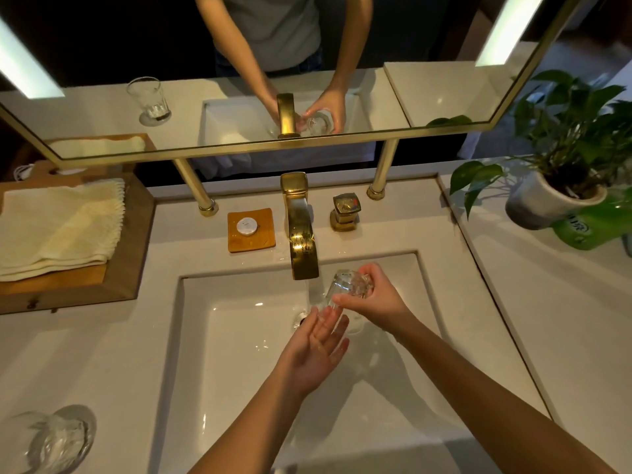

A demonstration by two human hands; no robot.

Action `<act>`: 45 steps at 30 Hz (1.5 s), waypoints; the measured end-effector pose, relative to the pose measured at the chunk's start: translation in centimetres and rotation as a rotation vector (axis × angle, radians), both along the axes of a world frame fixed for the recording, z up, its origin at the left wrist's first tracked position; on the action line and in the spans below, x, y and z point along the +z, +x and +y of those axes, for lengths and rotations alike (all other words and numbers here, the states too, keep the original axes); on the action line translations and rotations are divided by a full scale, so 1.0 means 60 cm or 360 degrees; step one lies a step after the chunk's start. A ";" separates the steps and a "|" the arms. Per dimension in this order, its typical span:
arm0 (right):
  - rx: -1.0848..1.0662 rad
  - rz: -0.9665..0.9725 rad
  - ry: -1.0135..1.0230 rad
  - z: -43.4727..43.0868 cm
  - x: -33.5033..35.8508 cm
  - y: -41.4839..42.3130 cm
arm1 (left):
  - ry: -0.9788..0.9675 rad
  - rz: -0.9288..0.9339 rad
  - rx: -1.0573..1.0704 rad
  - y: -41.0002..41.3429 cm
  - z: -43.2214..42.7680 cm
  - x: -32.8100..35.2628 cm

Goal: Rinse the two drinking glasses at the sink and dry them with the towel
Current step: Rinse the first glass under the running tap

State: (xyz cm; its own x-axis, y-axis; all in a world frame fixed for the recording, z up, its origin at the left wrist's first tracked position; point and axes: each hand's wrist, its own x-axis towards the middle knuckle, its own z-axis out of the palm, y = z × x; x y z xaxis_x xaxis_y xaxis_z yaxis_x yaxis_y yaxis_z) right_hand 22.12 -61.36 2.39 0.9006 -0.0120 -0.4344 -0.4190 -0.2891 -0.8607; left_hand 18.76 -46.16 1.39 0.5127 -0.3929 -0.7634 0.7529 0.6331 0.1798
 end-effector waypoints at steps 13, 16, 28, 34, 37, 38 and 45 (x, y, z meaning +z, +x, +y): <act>0.0561 -0.0621 -0.1123 -0.014 0.076 0.214 | -0.0118 0.0136 0.0333 0.037 -0.014 -0.006; 0.0703 -0.0456 -0.1241 -0.006 0.072 0.257 | -0.0102 0.0122 0.0254 0.034 -0.010 -0.007; 0.0354 -0.0616 -0.1329 -0.004 0.058 0.240 | -0.0214 0.0224 0.0218 0.028 -0.005 -0.026; -0.0057 -0.0412 -0.0294 -0.008 0.044 0.137 | 0.0352 0.0035 -0.0028 0.023 0.021 -0.020; 0.0550 -0.0026 -0.0257 -0.021 0.029 0.037 | 0.0404 0.0153 -0.0182 0.005 0.035 -0.020; 0.0853 0.0079 -0.0325 -0.023 0.023 0.008 | 0.0355 0.0230 -0.0175 -0.003 0.035 -0.021; 0.1104 -0.0334 -0.0800 -0.028 0.015 -0.065 | 0.0243 0.0040 -0.0253 -0.032 -0.012 0.006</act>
